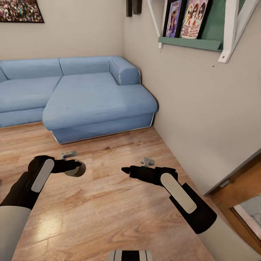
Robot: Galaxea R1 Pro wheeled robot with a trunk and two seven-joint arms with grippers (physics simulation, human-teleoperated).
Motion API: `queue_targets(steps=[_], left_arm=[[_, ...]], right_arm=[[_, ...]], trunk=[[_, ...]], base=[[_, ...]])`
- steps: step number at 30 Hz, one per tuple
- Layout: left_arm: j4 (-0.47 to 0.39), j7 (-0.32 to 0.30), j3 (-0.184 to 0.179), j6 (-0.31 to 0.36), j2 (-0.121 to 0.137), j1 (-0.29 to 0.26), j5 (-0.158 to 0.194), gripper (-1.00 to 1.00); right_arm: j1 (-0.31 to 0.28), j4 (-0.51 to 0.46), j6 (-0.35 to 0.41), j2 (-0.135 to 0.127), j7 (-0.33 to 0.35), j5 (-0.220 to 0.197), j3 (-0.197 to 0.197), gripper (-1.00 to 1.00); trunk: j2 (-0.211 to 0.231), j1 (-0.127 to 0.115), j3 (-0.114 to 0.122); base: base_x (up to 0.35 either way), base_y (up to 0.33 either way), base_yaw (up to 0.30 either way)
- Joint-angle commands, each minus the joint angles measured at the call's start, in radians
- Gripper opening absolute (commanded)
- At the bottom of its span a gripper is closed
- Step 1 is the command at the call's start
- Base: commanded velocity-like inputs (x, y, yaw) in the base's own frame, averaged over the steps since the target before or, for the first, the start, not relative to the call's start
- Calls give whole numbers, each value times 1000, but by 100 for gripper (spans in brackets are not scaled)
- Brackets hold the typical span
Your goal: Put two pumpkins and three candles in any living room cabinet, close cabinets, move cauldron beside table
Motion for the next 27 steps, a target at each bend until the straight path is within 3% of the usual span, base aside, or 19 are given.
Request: queue_targets(steps=[1,7,18,27], left_arm=[[-1,10,-2,2,1,-1,10,-100],[-1,10,-2,2,-1,-1,10,-100],[-6,10,-2,2,-3,0,10,-100],[-11,10,-2,2,-4,-1,12,-100]], right_arm=[[-1,-1,-1,-1,-11,-10,2,100],[-1,-1,-1,1,-11,-8,2,100],[-1,-1,-1,4,-11,-9,2,100],[-1,0,-2,7,-22,-8,0,100]], trunk=[[0,-1,3],[1,-4,26],[4,-9,70],[4,-9,77]], base=[[-212,0,0],[-206,0,0],[-25,0,0],[-1,0,125]])
